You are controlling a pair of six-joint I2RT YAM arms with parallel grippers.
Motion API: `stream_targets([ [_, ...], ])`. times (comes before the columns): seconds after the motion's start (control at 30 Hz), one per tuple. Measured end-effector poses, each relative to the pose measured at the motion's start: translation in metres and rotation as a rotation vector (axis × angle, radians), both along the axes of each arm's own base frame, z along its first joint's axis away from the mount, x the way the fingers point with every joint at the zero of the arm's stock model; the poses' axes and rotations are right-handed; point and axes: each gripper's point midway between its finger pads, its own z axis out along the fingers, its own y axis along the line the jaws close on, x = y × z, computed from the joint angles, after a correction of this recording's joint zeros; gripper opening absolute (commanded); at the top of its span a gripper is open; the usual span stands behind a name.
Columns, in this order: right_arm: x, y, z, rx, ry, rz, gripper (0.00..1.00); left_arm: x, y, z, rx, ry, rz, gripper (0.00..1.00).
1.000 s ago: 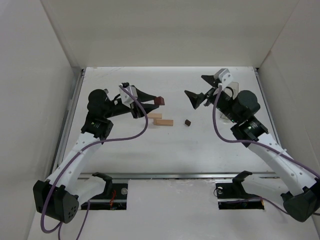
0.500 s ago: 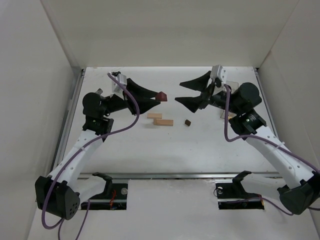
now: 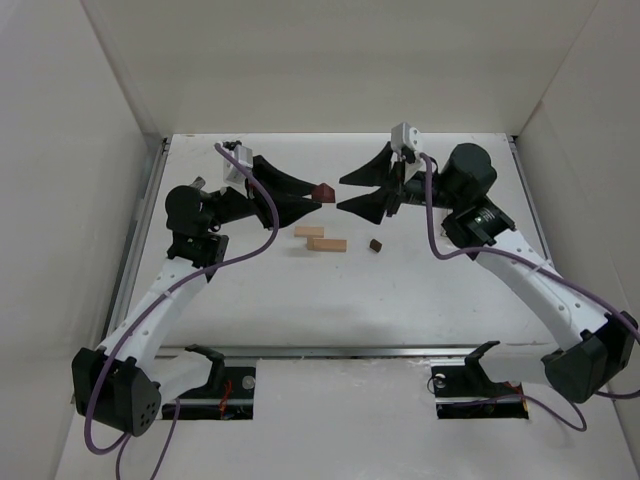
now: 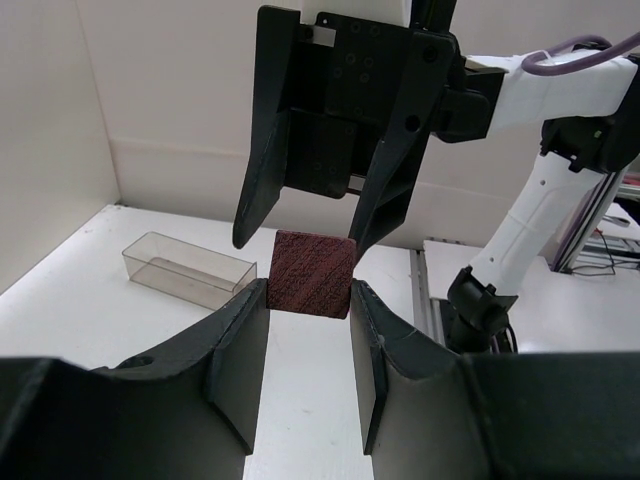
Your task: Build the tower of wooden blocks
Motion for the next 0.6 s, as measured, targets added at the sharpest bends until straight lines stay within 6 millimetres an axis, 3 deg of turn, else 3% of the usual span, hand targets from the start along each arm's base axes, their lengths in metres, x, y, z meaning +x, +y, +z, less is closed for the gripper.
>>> stream_targets([
  [0.2,-0.007,0.008,0.003,-0.001,-0.004,0.05,0.59,0.001,0.0,-0.001,-0.001,0.001,-0.001,0.0],
  [0.37,-0.014,0.009,0.009,0.006,-0.009,0.079,0.53,0.001,-0.001,-0.001,0.0,0.002,-0.001,0.0],
  [0.6,-0.013,0.011,0.006,0.002,0.014,0.09,0.56,0.001,-0.001,-0.001,-0.001,0.001,-0.001,0.0],
])
